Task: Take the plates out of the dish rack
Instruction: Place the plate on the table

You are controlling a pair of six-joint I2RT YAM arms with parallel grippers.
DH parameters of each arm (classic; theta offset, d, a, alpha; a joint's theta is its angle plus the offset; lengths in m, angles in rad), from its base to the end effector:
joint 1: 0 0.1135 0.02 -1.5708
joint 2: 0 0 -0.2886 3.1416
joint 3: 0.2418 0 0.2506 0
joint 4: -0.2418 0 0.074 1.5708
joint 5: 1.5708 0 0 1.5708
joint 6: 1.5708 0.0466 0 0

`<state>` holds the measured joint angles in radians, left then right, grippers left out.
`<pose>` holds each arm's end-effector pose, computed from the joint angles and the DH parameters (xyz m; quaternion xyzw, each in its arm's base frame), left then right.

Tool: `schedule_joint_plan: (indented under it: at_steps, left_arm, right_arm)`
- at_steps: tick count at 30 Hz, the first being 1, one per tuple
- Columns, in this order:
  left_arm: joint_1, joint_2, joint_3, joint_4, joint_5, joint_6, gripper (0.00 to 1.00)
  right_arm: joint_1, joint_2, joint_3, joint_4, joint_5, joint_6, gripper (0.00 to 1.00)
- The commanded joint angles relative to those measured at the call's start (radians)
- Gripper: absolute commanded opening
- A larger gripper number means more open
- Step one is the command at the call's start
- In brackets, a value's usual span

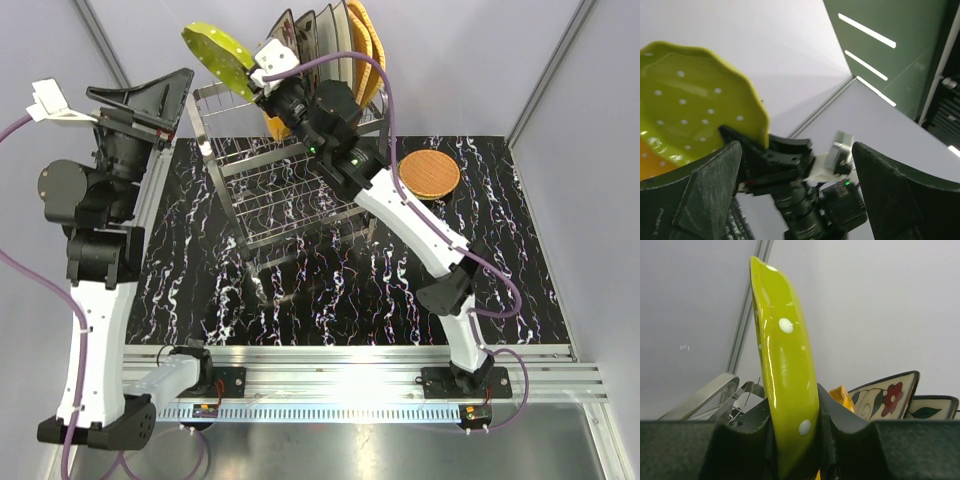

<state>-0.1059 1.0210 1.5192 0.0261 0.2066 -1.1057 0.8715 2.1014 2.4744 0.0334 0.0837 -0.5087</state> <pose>0.1559 -0.0262 0.5884 -0.1599 0.4790 -0.5330 0.6789 0.3128 0.3659 0.5546 -0.3228 0.4459 0.1279 0.8250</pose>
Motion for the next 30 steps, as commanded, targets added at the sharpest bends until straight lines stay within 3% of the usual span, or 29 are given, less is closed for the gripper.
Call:
schedule_joint_plan:
  at_steps: [1, 22, 30]
  left_arm:
    - [0.002, -0.047, -0.013, -0.066, 0.025, 0.137, 0.95]
    - [0.000, -0.265, -0.215, -0.163, 0.047, 0.431, 0.99]
    - [0.002, -0.303, -0.270, -0.199, 0.028, 0.500, 0.99]
  right_arm:
    - [-0.003, -0.191, 0.017, 0.203, -0.033, 0.051, 0.00]
    - [-0.042, -0.441, -0.084, -0.010, -0.070, 0.130, 0.00]
    - [-0.127, -0.533, -0.106, -0.130, -0.067, 0.127, 0.00]
